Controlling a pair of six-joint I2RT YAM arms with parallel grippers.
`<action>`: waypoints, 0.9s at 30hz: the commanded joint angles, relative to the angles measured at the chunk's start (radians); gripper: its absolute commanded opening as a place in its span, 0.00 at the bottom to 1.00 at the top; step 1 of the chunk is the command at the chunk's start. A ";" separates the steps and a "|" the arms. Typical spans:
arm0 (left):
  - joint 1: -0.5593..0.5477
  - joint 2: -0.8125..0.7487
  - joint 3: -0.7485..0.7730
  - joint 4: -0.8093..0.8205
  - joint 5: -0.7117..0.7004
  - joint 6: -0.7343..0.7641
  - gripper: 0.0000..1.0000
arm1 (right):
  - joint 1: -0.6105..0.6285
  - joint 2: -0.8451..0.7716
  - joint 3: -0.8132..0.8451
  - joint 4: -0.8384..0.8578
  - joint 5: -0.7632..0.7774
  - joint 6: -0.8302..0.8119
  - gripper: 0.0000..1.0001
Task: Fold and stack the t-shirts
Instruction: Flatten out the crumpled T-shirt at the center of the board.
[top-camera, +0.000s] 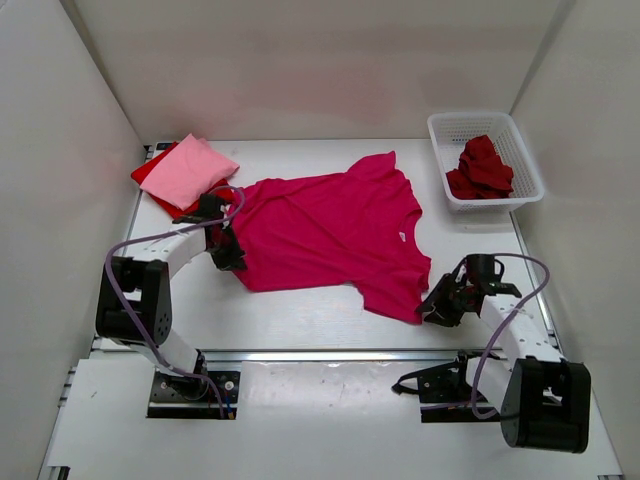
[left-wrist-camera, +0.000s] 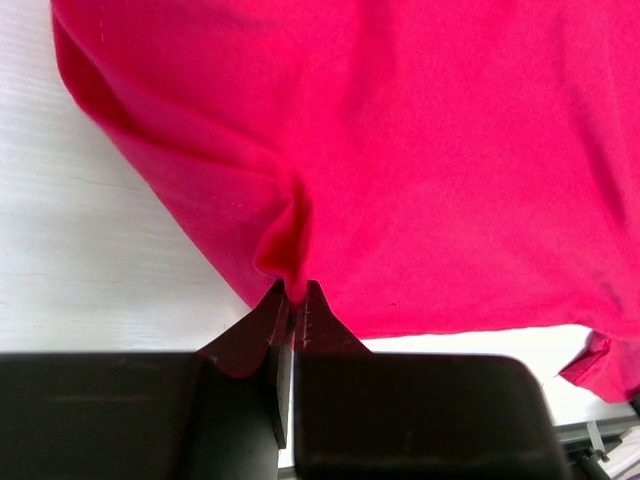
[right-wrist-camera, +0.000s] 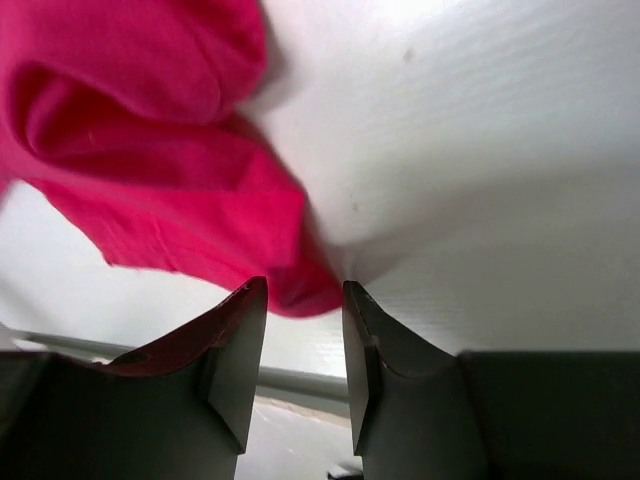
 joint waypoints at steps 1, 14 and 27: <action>0.002 -0.055 -0.010 0.017 0.023 0.003 0.00 | -0.078 -0.031 -0.038 0.111 -0.054 0.055 0.33; -0.016 -0.101 -0.062 0.035 0.031 -0.002 0.00 | 0.073 -0.180 -0.128 0.076 0.013 0.170 0.33; -0.018 -0.135 -0.124 0.055 0.050 -0.002 0.00 | 0.084 -0.377 -0.160 -0.062 0.084 0.282 0.35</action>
